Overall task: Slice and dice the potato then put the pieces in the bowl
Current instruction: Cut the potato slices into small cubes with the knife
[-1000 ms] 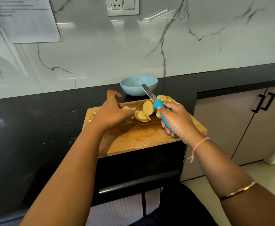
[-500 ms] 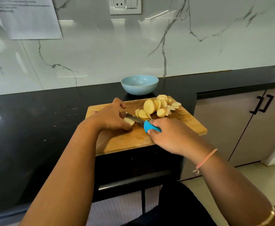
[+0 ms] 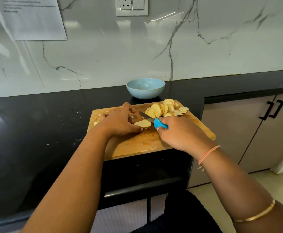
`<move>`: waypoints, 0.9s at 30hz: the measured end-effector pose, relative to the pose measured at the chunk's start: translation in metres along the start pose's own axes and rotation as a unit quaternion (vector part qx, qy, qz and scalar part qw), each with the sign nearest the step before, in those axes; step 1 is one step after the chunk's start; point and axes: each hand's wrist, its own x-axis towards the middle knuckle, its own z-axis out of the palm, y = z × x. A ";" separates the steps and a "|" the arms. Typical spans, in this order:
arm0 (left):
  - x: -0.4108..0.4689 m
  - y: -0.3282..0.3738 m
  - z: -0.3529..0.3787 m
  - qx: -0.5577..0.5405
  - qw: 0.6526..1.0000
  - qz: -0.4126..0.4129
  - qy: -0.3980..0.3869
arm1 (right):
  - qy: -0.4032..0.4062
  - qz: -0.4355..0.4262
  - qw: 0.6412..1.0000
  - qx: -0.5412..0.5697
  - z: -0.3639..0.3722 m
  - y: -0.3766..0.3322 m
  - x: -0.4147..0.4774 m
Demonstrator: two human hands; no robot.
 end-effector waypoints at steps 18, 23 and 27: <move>-0.010 0.017 0.002 0.109 0.994 -0.018 0.007 | -0.018 0.020 0.997 0.076 -0.006 -0.003 -0.022; -0.011 0.027 0.010 0.149 0.988 -0.027 0.022 | -0.008 0.023 0.997 0.072 -0.006 -0.005 -0.022; -0.010 0.019 0.003 0.141 0.989 -0.046 0.014 | -0.004 0.018 0.997 0.072 -0.003 -0.008 -0.021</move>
